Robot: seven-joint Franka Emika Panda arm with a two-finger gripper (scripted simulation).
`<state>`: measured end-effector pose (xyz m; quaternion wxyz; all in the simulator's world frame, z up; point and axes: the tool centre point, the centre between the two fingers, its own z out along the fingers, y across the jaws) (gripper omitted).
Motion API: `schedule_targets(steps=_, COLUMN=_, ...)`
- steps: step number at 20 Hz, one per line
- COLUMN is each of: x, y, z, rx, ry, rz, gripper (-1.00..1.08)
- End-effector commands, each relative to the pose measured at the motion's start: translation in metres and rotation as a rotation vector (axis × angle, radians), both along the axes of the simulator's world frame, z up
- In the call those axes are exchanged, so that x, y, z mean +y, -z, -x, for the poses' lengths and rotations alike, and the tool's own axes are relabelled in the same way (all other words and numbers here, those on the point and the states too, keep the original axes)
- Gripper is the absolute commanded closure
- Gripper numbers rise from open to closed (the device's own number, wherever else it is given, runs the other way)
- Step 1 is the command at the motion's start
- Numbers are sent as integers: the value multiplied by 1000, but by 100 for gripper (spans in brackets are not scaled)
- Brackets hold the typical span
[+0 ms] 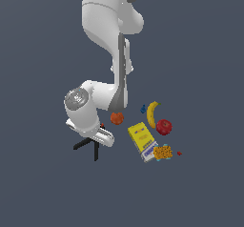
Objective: Pick up a designated object from a clutter of objects.
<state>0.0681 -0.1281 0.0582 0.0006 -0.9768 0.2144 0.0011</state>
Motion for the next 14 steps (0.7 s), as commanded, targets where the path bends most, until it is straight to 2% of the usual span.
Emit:
schedule_targets(steps=1, x=2, y=-16, z=8, rx=-3, ry=0, rz=0, gripper=108)
schedule_targets(steps=14, x=19, y=-111, z=65, rx=-3, ry=1, rz=-1, gripper=108)
